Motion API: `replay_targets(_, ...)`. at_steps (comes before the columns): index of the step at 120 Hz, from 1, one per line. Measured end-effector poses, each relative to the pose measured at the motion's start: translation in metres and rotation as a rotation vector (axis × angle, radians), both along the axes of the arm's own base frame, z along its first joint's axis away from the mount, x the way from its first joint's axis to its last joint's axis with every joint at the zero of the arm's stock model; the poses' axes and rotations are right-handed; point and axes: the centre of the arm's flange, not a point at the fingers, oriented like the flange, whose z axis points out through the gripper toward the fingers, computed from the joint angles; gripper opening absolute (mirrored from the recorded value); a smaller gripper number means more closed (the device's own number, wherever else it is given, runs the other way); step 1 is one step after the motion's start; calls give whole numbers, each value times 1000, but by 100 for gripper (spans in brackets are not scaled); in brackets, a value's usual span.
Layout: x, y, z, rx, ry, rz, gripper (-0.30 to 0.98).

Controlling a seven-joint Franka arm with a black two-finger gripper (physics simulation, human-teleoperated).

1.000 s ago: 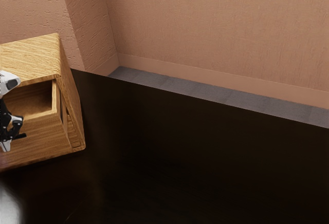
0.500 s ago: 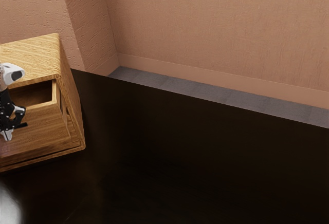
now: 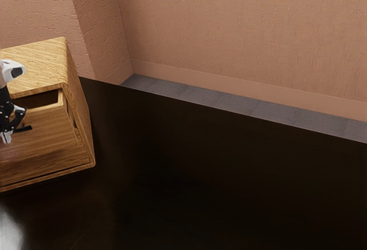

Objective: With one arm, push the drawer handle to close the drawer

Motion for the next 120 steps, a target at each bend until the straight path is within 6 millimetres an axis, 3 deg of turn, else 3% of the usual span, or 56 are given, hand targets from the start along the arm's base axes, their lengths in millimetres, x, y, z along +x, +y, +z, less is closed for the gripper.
replay_targets(44, 24, 27, -2, -3, 24, 10, -10)
replay_targets(120, 47, 62, -5, 3, 29, 26, -10)
